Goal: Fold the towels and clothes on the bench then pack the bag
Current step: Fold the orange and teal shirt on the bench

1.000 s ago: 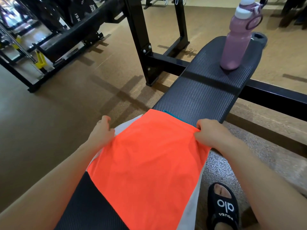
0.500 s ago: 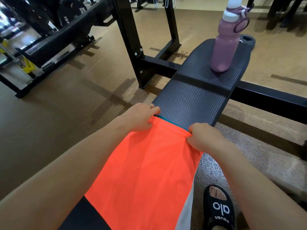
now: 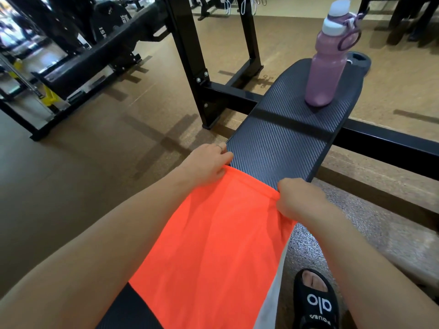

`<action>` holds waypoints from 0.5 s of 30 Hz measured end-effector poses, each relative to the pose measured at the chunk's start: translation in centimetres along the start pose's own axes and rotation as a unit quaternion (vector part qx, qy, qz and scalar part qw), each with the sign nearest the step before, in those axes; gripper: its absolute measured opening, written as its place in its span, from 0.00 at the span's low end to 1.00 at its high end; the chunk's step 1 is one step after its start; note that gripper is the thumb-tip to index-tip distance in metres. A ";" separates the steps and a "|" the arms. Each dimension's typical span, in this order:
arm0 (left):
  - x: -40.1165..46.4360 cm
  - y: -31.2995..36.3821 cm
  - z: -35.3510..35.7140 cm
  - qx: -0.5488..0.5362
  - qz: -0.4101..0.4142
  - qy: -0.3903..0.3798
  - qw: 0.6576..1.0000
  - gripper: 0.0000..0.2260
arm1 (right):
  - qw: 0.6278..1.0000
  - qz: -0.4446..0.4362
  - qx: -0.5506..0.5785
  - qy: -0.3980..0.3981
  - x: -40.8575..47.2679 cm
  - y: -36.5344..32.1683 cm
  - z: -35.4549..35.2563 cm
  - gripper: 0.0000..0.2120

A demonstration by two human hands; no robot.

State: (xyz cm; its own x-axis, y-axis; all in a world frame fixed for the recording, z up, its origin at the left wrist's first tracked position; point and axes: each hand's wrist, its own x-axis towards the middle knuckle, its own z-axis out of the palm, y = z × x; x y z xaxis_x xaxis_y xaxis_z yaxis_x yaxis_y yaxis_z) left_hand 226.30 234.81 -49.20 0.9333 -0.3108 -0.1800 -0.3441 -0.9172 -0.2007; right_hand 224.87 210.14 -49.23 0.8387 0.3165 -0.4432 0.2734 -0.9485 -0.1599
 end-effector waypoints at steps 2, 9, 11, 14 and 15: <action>-0.5 0.7 1.1 0.004 -0.059 -0.009 0.998 0.15 | 1.000 0.006 -0.028 0.007 -0.3 -0.3 -0.1 0.12; -10.1 3.7 3.3 -0.186 -0.336 0.135 0.913 0.27 | 0.990 -0.080 0.056 0.097 1.1 -3.0 1.2 0.20; -14.9 5.3 3.9 -0.199 -0.439 0.130 0.867 0.31 | 0.988 -0.091 0.092 0.082 1.8 -3.8 1.5 0.24; -21.3 7.5 4.2 -0.252 -0.594 0.091 0.758 0.37 | 0.987 -0.077 0.110 0.083 2.6 -4.7 2.0 0.26; -23.0 8.2 4.4 -0.284 -0.638 0.082 0.711 0.39 | 0.987 -0.071 0.117 0.079 2.8 -4.9 2.1 0.26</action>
State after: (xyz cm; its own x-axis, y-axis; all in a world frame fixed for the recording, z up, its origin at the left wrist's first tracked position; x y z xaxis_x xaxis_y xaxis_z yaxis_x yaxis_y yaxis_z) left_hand 201.58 235.51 -50.95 0.4650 0.8820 -0.0759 0.8465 -0.4179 0.3298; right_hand 224.92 215.68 -51.58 0.8684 0.4217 -0.2610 0.2918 -0.8600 -0.4186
